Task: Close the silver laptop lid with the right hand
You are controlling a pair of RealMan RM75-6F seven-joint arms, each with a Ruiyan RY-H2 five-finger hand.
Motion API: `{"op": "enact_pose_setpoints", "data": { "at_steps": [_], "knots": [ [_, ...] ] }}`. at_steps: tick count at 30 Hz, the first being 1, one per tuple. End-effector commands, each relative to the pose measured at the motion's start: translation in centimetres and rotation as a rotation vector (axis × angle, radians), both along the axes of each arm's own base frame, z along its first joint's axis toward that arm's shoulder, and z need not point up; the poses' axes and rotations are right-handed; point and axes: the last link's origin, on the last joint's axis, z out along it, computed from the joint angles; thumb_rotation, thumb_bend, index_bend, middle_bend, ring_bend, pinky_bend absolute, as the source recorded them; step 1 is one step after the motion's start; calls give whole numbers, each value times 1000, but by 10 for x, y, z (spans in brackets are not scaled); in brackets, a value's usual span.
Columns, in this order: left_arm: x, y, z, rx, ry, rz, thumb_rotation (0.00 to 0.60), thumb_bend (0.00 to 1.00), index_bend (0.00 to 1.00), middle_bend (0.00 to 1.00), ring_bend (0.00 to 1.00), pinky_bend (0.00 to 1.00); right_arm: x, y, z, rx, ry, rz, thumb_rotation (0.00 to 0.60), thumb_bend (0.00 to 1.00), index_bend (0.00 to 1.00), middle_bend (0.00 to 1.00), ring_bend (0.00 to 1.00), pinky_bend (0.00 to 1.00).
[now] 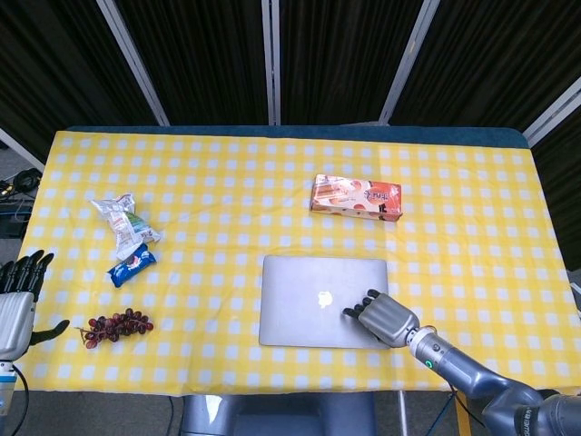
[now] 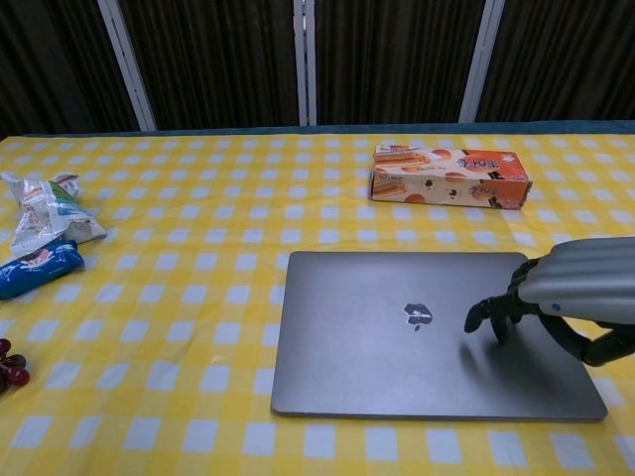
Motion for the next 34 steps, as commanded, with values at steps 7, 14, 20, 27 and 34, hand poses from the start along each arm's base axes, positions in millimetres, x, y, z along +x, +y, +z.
{"op": "enact_pose_setpoints", "data": {
  "at_steps": [7,14,20,27,34],
  "knots": [
    [0,0,2,8,-5,0,600,0,0,0,0,0,17,2,36,-120,-92,101,600,1000,171,271,263,178],
    [-1,-1,3,11,-4,-7,600,0,0,0,0,0,12,8,79,-314,-223,135,600,327,69,102,83,32],
    [-2,-3,1,14,0,-40,600,0,0,0,0,0,-19,24,111,-511,-339,33,600,0,0,0,0,0],
    [0,-11,2,33,-28,-90,600,0,0,0,0,0,-76,56,124,-679,-371,-137,600,0,0,0,0,0],
    [1,-19,6,47,-55,-121,600,0,0,0,0,0,-103,66,123,-729,-396,-206,600,0,0,0,0,0]
  ]
}}
